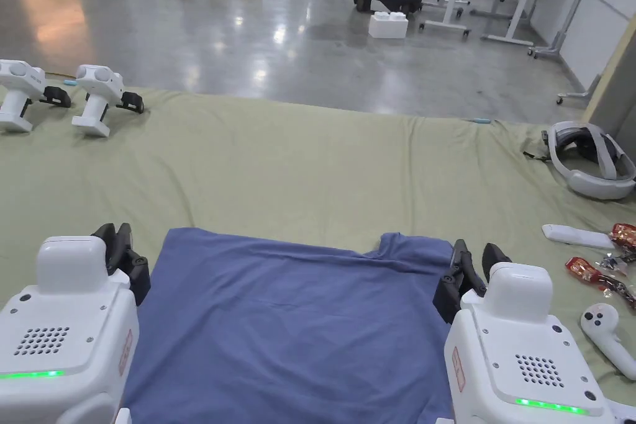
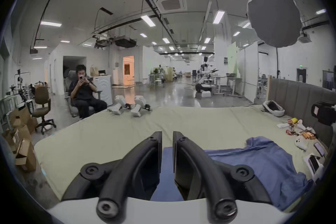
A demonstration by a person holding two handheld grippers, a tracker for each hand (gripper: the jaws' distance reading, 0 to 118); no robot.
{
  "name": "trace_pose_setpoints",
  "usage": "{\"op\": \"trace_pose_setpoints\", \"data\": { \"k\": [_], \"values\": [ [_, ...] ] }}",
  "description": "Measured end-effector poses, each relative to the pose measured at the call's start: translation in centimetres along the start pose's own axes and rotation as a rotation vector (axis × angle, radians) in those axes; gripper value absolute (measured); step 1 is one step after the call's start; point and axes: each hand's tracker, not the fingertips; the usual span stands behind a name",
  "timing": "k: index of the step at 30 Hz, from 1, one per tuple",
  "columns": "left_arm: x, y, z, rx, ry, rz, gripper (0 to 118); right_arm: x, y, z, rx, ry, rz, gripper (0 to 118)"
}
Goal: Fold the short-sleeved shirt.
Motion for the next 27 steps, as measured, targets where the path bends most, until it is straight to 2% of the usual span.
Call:
{"op": "trace_pose_setpoints", "data": {
  "k": [1,4,6,15,19,25,27],
  "values": [
    [0.5,0.5,0.7,0.012,-0.060,0.009,10,-0.2,0.0,0.0,0.010,-0.001,-0.002,14],
    [0.8,0.5,0.8,0.011,-0.099,-0.004,1,-0.5,0.4,0.0,0.022,0.018,0.001,6],
    [1.1,0.9,1.0,0.005,-0.119,-0.010,1,-0.9,0.3,0.2,0.042,-0.005,0.014,4],
    [0.9,2.4,0.9,-0.032,-0.140,0.026,1,-0.9,0.3,-0.2,0.006,0.033,0.006,4],
    [-1.0,2.7,0.4,-0.231,-0.217,0.040,1,-0.7,-0.2,-0.6,-0.046,0.055,0.017,4],
    [-5.4,-0.4,0.2,-0.523,-0.213,-0.029,1,-0.2,-2.0,-1.3,-0.126,0.077,0.028,4],
    [-6.6,-1.8,0.5,-0.617,-0.213,-0.010,1,-0.2,-2.8,-1.4,-0.153,0.082,0.029,4]
  ]
}}
